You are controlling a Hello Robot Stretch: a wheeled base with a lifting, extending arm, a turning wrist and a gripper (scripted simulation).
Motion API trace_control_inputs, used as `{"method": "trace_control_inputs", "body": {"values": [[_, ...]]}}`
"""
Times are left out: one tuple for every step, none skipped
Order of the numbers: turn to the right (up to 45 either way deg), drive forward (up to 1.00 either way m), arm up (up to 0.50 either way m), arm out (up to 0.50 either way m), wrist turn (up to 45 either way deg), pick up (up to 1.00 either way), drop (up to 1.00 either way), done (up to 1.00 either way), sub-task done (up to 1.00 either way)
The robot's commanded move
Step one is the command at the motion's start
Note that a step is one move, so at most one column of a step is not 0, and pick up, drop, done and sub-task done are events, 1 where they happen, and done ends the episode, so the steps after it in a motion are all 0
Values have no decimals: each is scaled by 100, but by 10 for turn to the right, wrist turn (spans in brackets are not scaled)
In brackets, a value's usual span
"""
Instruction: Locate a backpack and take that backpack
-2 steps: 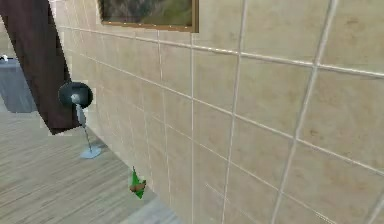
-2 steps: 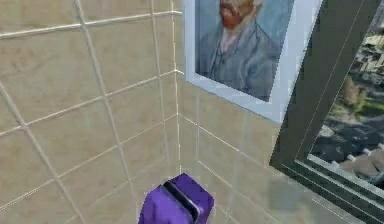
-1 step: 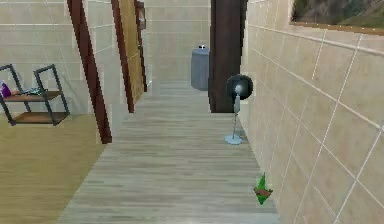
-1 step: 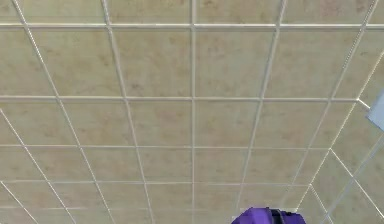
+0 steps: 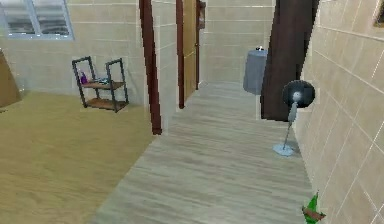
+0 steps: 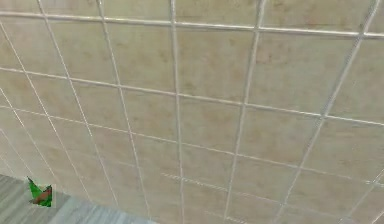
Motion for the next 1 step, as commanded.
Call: {"method": "trace_control_inputs", "body": {"values": [[0, 15, 0, 0, 0, 0, 0, 0, 0]]}}
